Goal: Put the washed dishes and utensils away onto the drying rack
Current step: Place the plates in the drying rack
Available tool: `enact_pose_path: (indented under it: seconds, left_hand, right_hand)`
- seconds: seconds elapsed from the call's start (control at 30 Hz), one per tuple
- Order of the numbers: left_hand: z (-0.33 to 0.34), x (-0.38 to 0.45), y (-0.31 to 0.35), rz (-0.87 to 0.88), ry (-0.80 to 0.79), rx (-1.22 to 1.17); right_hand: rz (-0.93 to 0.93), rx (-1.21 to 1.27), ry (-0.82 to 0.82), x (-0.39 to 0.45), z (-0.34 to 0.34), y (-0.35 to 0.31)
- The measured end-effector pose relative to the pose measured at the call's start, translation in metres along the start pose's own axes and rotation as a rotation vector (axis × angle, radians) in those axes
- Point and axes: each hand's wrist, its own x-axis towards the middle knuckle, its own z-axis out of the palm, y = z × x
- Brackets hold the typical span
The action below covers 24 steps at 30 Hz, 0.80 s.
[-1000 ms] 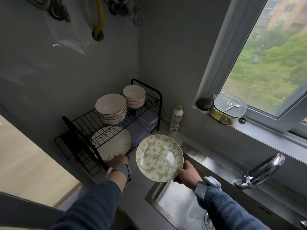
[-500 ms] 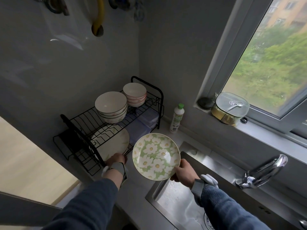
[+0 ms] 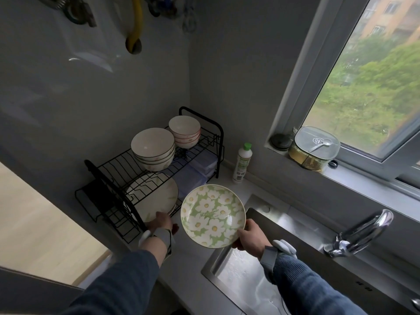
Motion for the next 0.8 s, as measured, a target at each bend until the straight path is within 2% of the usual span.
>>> enact_pose_path:
  seconds: [0.07,0.13,0.23,0.3,0.37,0.43,0.5,0.57,0.63,0.8]
  left_hand:
    - [-0.007,-0.046,0.007,-0.089,0.014,-0.233]
    - [-0.016,-0.086,0.013,-0.110,-0.067,-0.256]
    - [-0.041,-0.123,0.011,-0.075,-0.223,-0.029]
    - [-0.058,-0.130,0.007,0.012,-0.333,0.293]
    - [-0.086,-0.133,0.008,0.183,-0.433,0.703]
    - [-0.120,-0.137,0.016,0.452,-0.457,1.076]
    - [-0.151,-0.150,0.031,0.715,-0.463,1.298]
    - [-0.176,-0.175,0.052,0.914,-0.467,1.326]
    - [-0.192,-0.200,0.075,1.044,-0.449,1.235]
    - [-0.208,-0.195,0.129,1.364,-0.152,1.020]
  right_hand:
    - [0.007,-0.014,0.006,0.002,0.001,0.000]
    - [0.003,-0.005,0.005,0.006,0.003,-0.001]
    - [0.000,0.028,0.009,0.011,0.010,-0.006]
    - [0.004,0.045,0.015,0.013,0.015,-0.014]
    - [0.004,0.020,0.005,0.015,0.024,-0.026]
    - [-0.005,0.001,-0.011,0.019,0.035,-0.038]
    - [-0.016,-0.031,-0.026,0.024,0.049,-0.051]
    - [-0.034,-0.066,-0.040,0.030,0.066,-0.065]
    - [-0.045,-0.081,-0.045,0.033,0.083,-0.078]
    - [-0.050,-0.103,-0.054,0.046,0.120,-0.099]
